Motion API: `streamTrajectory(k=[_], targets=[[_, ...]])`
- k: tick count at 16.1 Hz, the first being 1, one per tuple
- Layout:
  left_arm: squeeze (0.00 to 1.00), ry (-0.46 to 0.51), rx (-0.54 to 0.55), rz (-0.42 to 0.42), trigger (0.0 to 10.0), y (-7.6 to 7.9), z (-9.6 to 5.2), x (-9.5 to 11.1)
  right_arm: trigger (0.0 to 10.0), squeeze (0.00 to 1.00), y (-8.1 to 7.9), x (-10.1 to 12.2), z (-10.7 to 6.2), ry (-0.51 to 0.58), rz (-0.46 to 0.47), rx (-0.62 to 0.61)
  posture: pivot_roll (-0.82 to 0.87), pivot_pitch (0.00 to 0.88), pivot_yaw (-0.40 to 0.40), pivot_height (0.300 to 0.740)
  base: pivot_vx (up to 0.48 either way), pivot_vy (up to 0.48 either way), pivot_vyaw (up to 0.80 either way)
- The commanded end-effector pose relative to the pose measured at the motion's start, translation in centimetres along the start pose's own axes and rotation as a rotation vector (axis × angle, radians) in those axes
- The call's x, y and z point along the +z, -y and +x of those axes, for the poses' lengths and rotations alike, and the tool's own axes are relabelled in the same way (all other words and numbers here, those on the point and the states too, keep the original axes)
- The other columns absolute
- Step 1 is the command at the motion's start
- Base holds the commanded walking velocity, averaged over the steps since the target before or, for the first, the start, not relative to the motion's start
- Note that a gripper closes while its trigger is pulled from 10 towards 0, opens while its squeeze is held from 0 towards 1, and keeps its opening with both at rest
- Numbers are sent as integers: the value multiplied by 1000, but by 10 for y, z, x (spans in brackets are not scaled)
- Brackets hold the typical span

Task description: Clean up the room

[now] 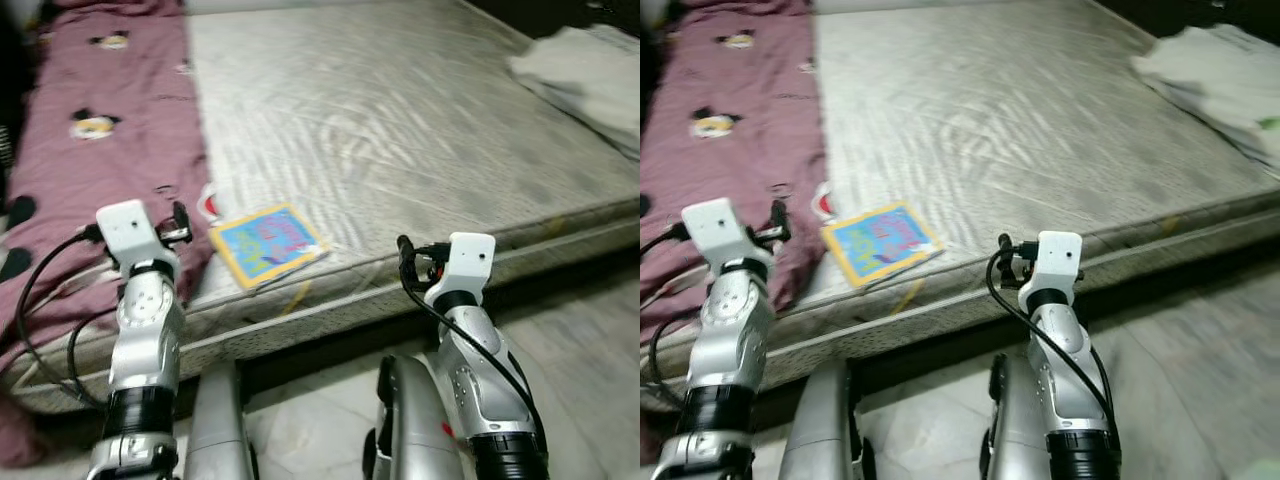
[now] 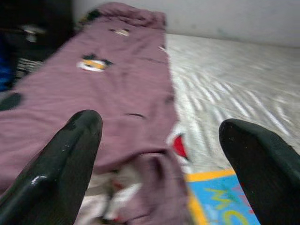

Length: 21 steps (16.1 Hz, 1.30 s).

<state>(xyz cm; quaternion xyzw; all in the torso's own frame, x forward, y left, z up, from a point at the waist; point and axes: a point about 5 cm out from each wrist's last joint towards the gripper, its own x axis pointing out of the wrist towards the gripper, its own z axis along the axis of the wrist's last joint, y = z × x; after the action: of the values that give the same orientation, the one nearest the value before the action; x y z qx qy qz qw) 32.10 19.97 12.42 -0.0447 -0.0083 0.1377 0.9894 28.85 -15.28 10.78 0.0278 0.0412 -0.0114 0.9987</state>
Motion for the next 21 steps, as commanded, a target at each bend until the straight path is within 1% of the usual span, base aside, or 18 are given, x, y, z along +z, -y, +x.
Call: streamTrajectory(k=[1, 3, 4, 6, 8, 10, 12, 13, 14, 15, 18, 19, 20, 21], targets=[[0, -23, -20, -8, 10000, 4, 3, -3, 10000, 0, 3, 3, -2, 14, 4, -4, -11, 89, -17, 535, 0, 0, 0], [0, -47, -61, -34, 10000, 14, 6, -5, 10000, 0, 6, 4, -5, 14, -13, -10, -25, 97, -21, 505, 0, 0, 0], [0, -74, -83, -33, 10000, 19, 7, -9, 10000, 0, 7, 5, -6, 17, -19, -9, -29, 100, -24, 496, 0, 0, 0], [0, -173, -106, -14, 10000, 27, 7, -24, 10000, 0, 10, 8, -9, 21, -37, -7, -44, 111, -35, 492, 0, 0, 0], [0, -225, -128, -25, 10000, 33, 8, -32, 10000, 0, 11, 9, -13, 22, -55, 9, -57, 118, -42, 492, 0, 0, 0], [0, -231, -143, -26, 10000, 40, 11, -34, 10000, 0, 13, 9, -17, 21, -55, 23, -68, 123, -46, 477, 0, 0, 0], [0, -239, -142, -43, 10000, 42, 10, -37, 10000, 0, 14, 9, -19, 12, -63, 24, -72, 126, -49, 462, 0, 0, 0], [0, -244, -142, -46, 10000, 42, 10, -39, 10000, 0, 14, 8, -20, 7, -65, 24, -73, 126, -49, 453, 0, 0, 0], [0, -248, -137, -47, 10000, 41, 11, -42, 10000, 0, 14, 8, -20, 0, -63, 22, -72, 126, -54, 453, 0, 0, 0], [0, -240, -126, -65, 10000, 38, 11, -42, 10000, 0, 13, 8, -20, 0, -68, 29, -72, 126, -54, 453, 0, 0, 0], [0, -200, -16, -109, 10000, 27, 8, -41, 10000, 0, 12, 6, -18, -8, -67, 38, -60, 113, -58, 453, 0, 0, 0], [0, -168, 49, -129, 10000, 21, 5, -38, 10000, 0, 12, 5, -17, -11, -66, 40, -53, 110, -56, 453, 0, 0, 0], [0, -144, 80, -147, 10000, 18, 3, -37, 10000, 0, 11, 5, -16, -13, -65, 39, -48, 107, -53, 453, 0, 0, 0], [0, -127, 79, -145, 10000, 19, 0, -35, 10000, 0, 11, 4, -16, -14, -65, 40, -45, 106, -52, 453, 0, 0, 0]])
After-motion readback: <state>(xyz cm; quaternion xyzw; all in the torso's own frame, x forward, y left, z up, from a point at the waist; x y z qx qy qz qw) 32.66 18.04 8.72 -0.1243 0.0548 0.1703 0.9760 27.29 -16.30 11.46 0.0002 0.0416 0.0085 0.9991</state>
